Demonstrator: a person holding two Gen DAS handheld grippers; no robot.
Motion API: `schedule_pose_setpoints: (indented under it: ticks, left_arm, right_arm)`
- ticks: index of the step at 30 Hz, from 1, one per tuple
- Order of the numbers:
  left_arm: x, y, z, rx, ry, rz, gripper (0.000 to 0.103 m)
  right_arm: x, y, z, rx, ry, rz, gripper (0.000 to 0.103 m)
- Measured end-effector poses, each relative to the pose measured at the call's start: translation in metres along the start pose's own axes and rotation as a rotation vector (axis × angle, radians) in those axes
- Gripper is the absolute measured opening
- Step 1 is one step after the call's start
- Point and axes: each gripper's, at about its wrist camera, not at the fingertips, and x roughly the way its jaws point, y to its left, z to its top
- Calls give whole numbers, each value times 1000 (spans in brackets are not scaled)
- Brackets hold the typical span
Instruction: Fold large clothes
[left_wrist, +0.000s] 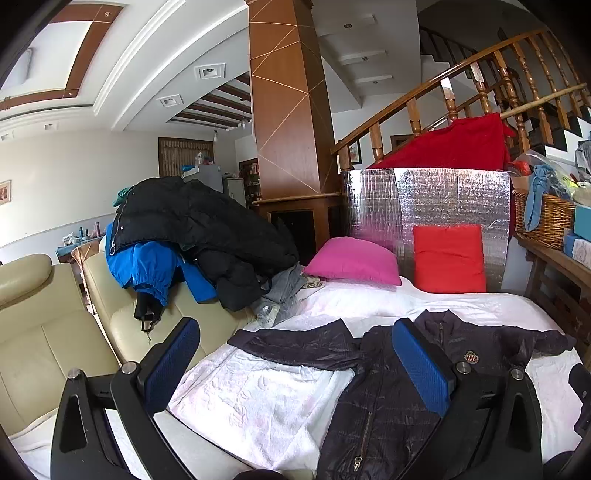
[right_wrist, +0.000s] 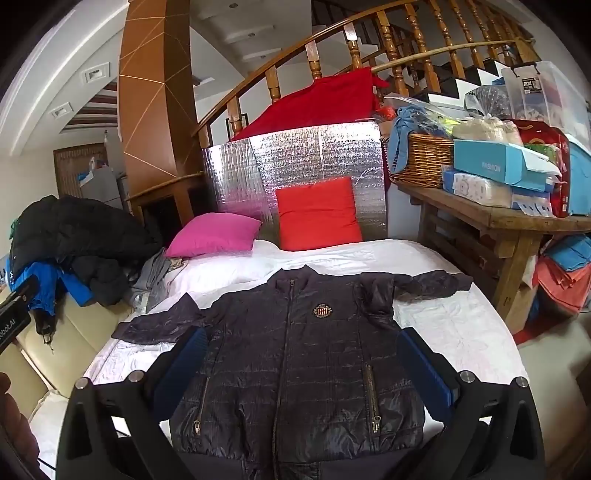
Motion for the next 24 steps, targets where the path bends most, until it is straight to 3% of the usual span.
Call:
schedule_pose_setpoints:
  ticks: [6,11,24]
  left_arm:
    - [-10,-17,3,2,14,13,103]
    - [-15,-70,14,8,48,39,103]
    - [-13,-81,5,7,74,41,103]
  right_arm:
    - [2,-2,-2,5,3,1,103]
    - [3,-1,-4,7,12,0,103]
    - [11,-4,-9,2,5,-6,103]
